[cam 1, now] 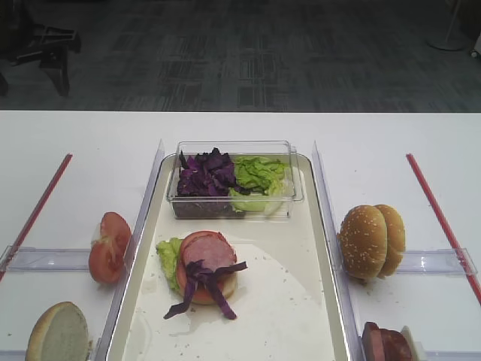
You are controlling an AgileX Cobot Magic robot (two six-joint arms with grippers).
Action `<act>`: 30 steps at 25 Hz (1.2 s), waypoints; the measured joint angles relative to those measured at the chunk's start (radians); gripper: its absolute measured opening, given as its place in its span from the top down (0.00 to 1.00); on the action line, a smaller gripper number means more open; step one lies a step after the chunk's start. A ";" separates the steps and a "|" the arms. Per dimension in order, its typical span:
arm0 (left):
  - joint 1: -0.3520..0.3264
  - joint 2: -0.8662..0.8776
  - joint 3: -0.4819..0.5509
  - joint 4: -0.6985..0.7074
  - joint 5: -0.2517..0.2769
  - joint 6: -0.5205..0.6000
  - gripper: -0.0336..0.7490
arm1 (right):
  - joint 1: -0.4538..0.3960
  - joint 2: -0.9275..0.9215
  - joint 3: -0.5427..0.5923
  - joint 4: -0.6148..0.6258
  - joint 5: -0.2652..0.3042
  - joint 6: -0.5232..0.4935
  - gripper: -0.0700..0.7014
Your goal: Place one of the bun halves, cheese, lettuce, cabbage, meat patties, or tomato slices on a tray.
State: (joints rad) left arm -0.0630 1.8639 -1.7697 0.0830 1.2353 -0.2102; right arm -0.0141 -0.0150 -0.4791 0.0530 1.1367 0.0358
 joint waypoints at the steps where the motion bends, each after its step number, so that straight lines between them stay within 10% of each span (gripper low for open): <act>1: 0.008 0.000 0.000 -0.002 0.000 0.007 0.26 | 0.000 0.000 0.000 0.000 0.000 0.000 0.86; 18: 0.038 -0.022 0.026 -0.012 0.002 0.068 0.26 | 0.000 0.000 0.000 0.000 0.000 0.000 0.86; 30: 0.039 -0.254 0.350 -0.012 0.002 0.070 0.26 | 0.000 0.000 0.000 0.000 0.000 0.000 0.86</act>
State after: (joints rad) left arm -0.0237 1.6100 -1.4199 0.0708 1.2371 -0.1404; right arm -0.0141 -0.0150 -0.4791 0.0530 1.1367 0.0358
